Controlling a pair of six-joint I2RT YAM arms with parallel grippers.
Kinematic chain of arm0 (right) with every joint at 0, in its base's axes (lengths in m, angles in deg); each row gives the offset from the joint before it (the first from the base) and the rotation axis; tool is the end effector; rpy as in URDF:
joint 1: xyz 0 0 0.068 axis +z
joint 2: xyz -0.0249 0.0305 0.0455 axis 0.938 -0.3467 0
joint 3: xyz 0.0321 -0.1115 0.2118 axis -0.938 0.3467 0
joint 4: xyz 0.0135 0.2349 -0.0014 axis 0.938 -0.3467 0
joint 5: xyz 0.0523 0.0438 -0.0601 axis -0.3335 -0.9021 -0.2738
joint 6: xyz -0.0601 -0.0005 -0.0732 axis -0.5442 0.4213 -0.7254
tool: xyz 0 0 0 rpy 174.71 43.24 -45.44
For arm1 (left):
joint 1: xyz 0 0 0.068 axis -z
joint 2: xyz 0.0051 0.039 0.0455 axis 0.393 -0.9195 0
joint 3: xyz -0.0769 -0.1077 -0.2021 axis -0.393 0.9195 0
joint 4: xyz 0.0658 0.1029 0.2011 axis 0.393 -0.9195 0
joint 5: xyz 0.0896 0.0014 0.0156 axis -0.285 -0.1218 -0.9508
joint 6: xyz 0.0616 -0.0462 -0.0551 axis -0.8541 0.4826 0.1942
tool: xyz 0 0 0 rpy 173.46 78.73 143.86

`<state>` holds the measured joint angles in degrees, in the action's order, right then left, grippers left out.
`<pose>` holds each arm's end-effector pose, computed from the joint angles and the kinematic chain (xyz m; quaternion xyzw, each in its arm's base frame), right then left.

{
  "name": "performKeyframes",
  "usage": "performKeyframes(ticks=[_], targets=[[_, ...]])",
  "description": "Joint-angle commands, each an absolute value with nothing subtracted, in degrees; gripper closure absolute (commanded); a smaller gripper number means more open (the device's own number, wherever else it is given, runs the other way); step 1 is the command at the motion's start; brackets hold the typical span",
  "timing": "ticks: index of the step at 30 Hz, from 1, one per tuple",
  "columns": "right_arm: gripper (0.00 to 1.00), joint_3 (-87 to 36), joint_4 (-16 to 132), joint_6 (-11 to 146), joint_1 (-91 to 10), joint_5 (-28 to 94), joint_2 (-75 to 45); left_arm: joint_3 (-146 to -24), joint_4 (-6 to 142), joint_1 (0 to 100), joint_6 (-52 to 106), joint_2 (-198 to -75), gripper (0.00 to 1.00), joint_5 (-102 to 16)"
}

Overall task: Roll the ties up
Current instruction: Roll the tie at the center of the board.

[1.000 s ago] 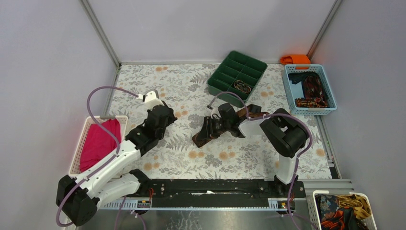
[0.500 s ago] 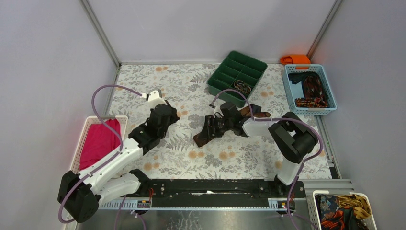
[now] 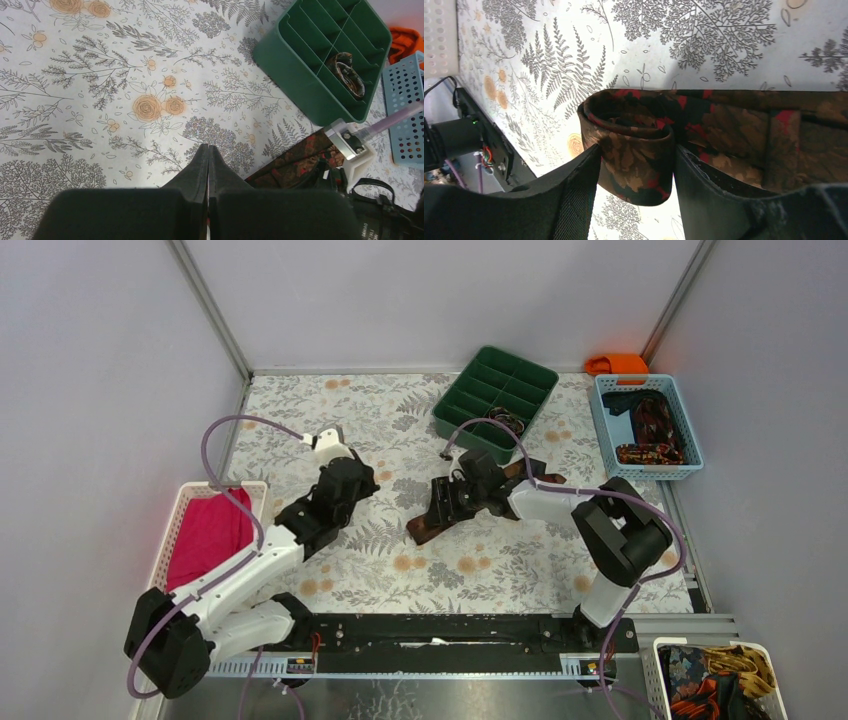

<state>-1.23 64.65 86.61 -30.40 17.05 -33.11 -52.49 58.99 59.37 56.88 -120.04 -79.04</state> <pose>0.2580 0.2563 0.1214 -0.1910 0.8748 0.3762 0.2383 0.2333 -0.1214 0.2290 -0.1629 0.8195 -0.1598 0.5257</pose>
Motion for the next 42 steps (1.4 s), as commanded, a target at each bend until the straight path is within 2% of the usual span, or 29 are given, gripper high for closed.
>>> performKeyframes(ticks=[1, 11, 18, 25, 32, 39, 42], targets=[[0.38, -3.3, 60.8, 82.8, -30.7, 22.3, -29.8, -52.1, 63.3, 59.0, 55.2, -122.5, 1.0, -78.5], [0.39, -3.7, 56.4, 80.2, -30.7, 30.3, -29.3, -53.4, 68.5, 59.0, 55.5, -131.9, 1.0, -74.8], [0.39, -4.0, 56.7, 80.0, -30.5, 30.2, -28.6, -52.6, 70.0, 59.0, 56.7, -135.7, 1.0, -73.6], [0.39, -5.8, 54.3, 78.9, -27.8, 35.9, -22.6, -51.5, 63.5, 58.9, 59.2, -126.3, 1.0, -79.5], [0.39, -9.9, 45.9, 75.6, -16.6, 55.7, -17.9, -52.9, 51.8, 58.9, 62.9, -112.0, 1.0, -85.4], [0.37, -17.6, 39.1, 74.3, -4.0, 70.3, -28.1, -54.6, 44.7, 58.9, 63.8, -99.5, 1.0, -89.3], [0.3, -21.6, 36.8, 74.3, -1.7, 73.4, -34.0, -54.9, 43.2, 58.9, 63.4, -98.3, 1.0, -89.8]])
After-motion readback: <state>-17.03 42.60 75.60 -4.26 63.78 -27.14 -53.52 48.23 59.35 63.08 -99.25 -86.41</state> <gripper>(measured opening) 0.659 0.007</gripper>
